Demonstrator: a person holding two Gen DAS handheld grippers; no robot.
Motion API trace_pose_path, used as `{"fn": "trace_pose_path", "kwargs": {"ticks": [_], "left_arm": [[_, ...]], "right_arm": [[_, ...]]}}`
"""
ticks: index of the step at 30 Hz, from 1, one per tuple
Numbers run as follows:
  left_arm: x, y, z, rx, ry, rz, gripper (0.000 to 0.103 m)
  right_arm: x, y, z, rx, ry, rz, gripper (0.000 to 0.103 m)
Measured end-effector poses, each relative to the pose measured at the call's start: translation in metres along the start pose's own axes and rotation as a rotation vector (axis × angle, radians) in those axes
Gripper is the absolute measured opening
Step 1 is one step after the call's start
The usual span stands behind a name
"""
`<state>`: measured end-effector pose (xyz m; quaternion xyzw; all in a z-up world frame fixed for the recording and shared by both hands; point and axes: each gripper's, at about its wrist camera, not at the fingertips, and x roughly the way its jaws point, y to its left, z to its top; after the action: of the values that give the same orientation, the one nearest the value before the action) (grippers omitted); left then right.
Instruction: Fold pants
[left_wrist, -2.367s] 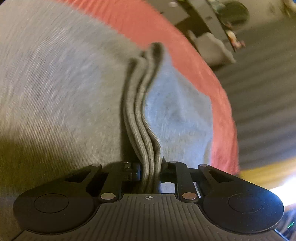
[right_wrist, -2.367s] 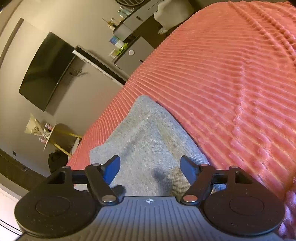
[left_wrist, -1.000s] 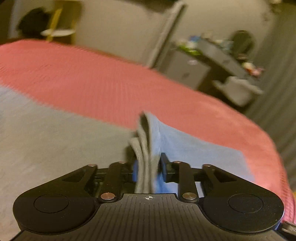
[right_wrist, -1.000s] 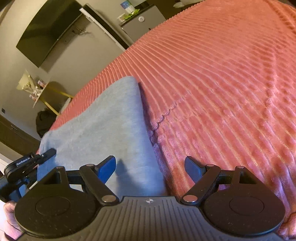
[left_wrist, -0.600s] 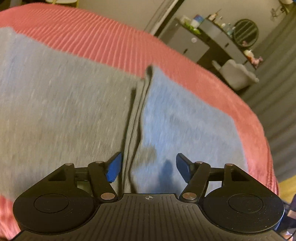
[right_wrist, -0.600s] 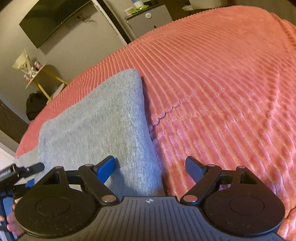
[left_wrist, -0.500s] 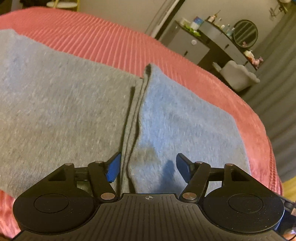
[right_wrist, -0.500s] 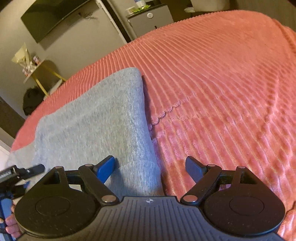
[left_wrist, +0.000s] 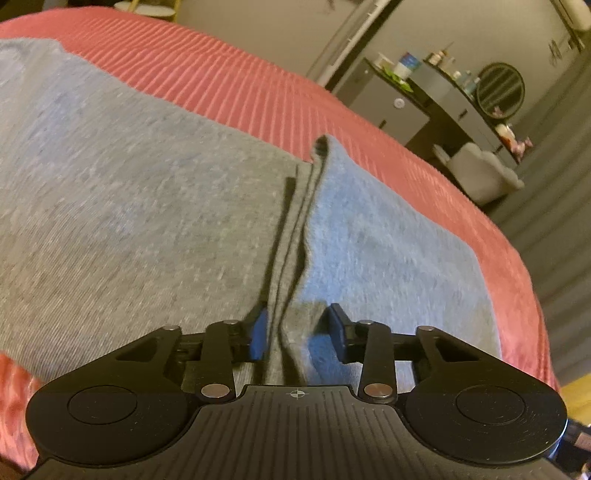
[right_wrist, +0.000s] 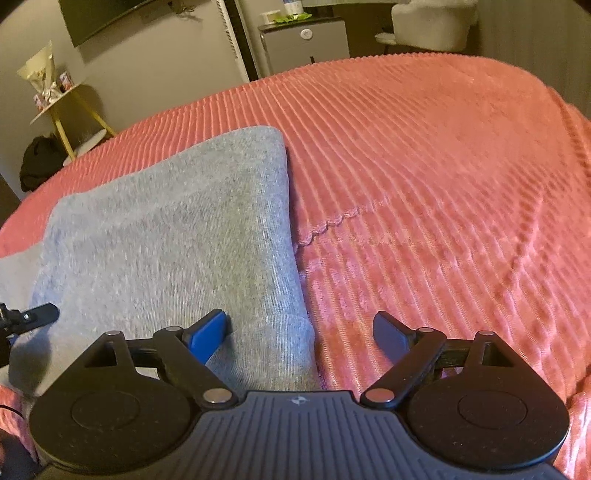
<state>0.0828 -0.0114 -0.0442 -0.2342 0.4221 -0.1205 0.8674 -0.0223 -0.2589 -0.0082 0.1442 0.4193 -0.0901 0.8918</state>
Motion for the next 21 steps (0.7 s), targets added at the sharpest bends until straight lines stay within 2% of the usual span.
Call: {"fn": "trace_pose_path", "kwargs": {"ticks": [7,9,11,12,14,16,19,21], "left_arm": [[-0.002,0.010,-0.002,-0.025,0.006,-0.021,0.031],[-0.001,0.011,-0.002,-0.023,0.005,-0.023,0.029],[0.000,0.011,-0.002,-0.028,0.003,-0.027,0.025],[-0.001,0.012,-0.001,-0.030,0.001,-0.032,0.024],[-0.002,0.014,-0.002,-0.037,-0.004,-0.045,0.020],[-0.004,0.015,-0.002,-0.043,-0.011,-0.056,0.019],[-0.005,0.017,-0.001,-0.059,-0.020,-0.077,0.018],[-0.006,0.021,0.000,-0.084,-0.021,-0.099,0.017]], "right_arm": [[-0.004,-0.011,0.001,0.052,0.000,0.028,0.088],[-0.009,-0.014,0.001,0.071,-0.032,0.046,0.088],[-0.023,-0.020,0.000,0.096,-0.116,0.099,0.087],[-0.031,-0.022,-0.001,0.107,-0.163,0.133,0.084],[-0.042,-0.024,-0.004,0.118,-0.218,0.197,0.067],[-0.048,-0.027,-0.007,0.142,-0.190,0.266,0.056],[-0.049,-0.031,-0.015,0.240,-0.108,0.359,0.054],[-0.053,-0.032,-0.025,0.307,-0.065,0.376,0.054]]}}
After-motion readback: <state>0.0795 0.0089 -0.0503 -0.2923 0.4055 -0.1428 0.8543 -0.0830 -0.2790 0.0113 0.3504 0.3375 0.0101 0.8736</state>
